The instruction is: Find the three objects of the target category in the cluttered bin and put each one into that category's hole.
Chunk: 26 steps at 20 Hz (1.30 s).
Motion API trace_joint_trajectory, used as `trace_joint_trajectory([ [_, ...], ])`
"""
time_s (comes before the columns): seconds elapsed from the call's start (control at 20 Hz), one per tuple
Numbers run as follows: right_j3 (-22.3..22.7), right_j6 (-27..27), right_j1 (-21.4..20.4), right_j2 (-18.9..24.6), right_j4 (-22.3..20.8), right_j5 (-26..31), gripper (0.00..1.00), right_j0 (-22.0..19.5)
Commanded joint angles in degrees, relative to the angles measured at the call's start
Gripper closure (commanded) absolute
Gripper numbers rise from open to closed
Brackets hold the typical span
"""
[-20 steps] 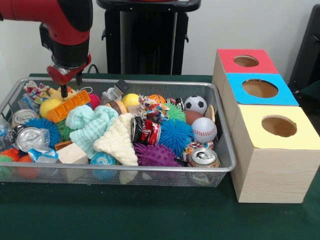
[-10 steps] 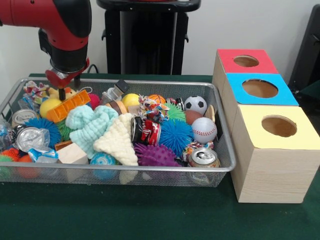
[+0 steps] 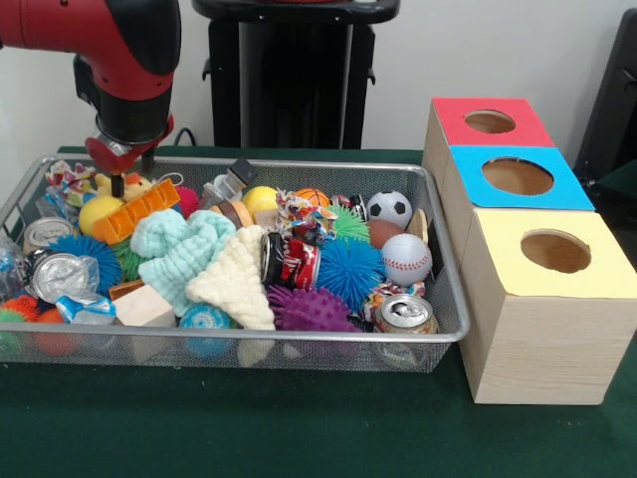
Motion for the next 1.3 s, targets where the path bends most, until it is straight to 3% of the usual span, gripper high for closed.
trace_joint_trajectory([
  [0.05, -2.46, -3.21, 0.15, -2.98, -5.58, 1.48, 0.00, 1.85],
  [0.1, -2.07, -4.53, 0.08, -3.08, -5.50, 1.73, 1.00, 2.24],
  [0.3, -1.08, -6.76, 1.03, -2.04, -6.33, -0.33, 1.00, 2.82],
  [0.35, -0.27, -9.81, 1.64, -0.93, -6.47, -0.83, 1.00, 2.48],
  [0.5, 1.48, -6.95, 1.05, -0.73, -4.85, -1.43, 1.00, 2.74],
  [1.0, 1.62, -5.49, 1.19, -0.60, -4.18, -1.95, 1.00, 3.01],
  [1.1, 2.87, -5.70, -0.45, -0.20, -2.85, -0.97, 1.00, 3.03],
  [1.3, 9.92, -5.31, -9.04, 1.81, 3.76, 2.14, 1.00, 2.86],
])
